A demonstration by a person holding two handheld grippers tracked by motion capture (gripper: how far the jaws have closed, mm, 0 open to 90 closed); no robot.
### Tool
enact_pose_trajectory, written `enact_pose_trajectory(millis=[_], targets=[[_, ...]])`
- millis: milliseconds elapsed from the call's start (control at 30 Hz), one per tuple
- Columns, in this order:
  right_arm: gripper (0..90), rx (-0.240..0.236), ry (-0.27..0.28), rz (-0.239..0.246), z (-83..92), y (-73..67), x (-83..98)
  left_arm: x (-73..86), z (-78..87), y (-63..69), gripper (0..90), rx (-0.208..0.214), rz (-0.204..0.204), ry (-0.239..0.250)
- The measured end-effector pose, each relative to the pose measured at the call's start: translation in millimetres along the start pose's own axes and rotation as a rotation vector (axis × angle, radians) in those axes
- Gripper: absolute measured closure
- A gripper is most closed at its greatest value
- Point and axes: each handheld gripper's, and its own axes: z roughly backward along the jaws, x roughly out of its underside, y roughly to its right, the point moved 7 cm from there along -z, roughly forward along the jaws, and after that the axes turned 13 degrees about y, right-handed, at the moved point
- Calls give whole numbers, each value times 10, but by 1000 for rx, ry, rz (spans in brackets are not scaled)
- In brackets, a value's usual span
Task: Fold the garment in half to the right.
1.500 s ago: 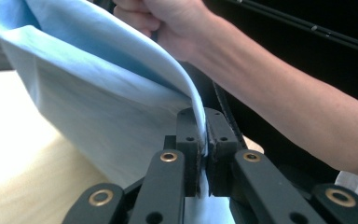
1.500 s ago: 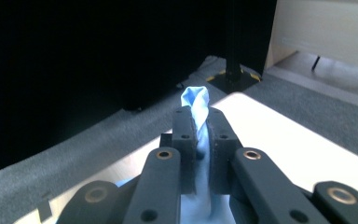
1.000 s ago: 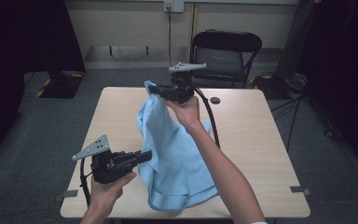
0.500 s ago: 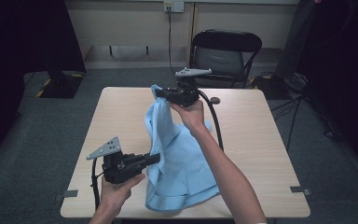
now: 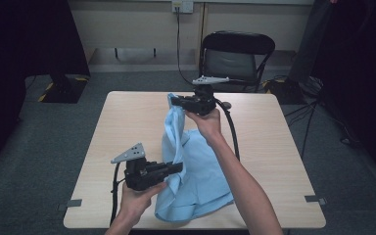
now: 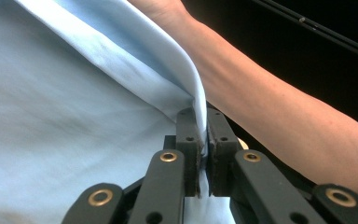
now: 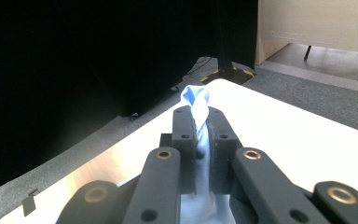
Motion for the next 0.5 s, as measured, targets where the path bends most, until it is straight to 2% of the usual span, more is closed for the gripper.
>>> enact_pose_trajectory(millis=[500], targets=[[844, 32, 6, -33, 190, 243, 167, 153, -301, 23, 857, 22, 26, -37]])
